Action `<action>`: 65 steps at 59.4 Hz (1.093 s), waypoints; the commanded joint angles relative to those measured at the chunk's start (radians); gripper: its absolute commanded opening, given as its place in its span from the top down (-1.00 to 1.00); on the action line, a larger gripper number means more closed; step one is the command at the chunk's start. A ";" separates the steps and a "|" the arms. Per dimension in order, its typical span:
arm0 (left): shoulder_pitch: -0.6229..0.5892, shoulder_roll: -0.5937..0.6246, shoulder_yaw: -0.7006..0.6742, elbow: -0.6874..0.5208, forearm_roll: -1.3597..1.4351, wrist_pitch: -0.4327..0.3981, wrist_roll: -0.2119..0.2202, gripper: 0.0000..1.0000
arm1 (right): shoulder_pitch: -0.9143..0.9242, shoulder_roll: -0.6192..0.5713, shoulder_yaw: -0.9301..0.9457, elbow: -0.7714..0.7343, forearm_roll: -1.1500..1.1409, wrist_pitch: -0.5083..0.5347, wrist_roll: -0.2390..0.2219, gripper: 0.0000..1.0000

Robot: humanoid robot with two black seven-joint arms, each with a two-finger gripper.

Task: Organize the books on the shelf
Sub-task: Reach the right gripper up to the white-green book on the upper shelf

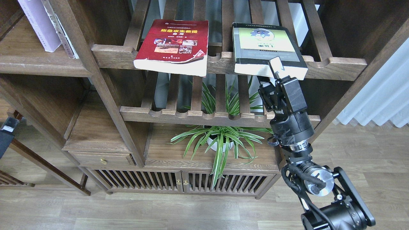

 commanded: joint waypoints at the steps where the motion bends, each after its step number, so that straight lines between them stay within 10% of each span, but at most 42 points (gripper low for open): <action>1: 0.000 0.000 0.000 0.000 0.000 0.000 0.000 -0.98 | 0.004 -0.006 0.004 -0.002 -0.001 0.000 0.000 -0.92; 65: 0.001 0.003 -0.004 0.000 0.000 0.000 0.000 -0.98 | 0.055 -0.063 0.006 -0.036 0.001 -0.110 -0.003 -0.90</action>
